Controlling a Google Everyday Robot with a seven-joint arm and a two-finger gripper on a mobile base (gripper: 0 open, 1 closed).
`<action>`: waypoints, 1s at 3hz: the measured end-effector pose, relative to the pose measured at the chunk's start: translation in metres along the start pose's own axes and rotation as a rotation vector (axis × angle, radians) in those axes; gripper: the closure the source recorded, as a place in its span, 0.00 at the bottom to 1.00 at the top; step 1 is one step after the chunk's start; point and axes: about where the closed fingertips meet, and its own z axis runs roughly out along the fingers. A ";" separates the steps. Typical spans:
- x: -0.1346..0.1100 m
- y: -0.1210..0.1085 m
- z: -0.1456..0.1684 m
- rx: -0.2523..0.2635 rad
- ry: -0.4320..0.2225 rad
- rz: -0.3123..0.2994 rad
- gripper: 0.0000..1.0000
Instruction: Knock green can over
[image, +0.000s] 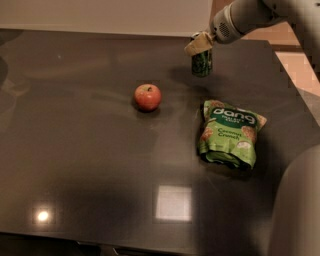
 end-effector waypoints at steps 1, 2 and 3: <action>-0.006 0.008 -0.004 -0.005 0.161 -0.104 1.00; 0.008 0.027 -0.002 -0.063 0.355 -0.227 1.00; 0.030 0.046 0.001 -0.148 0.527 -0.345 1.00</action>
Offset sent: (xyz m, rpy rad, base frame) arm -0.0522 -0.0019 -0.0095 -0.6423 0.3016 0.3075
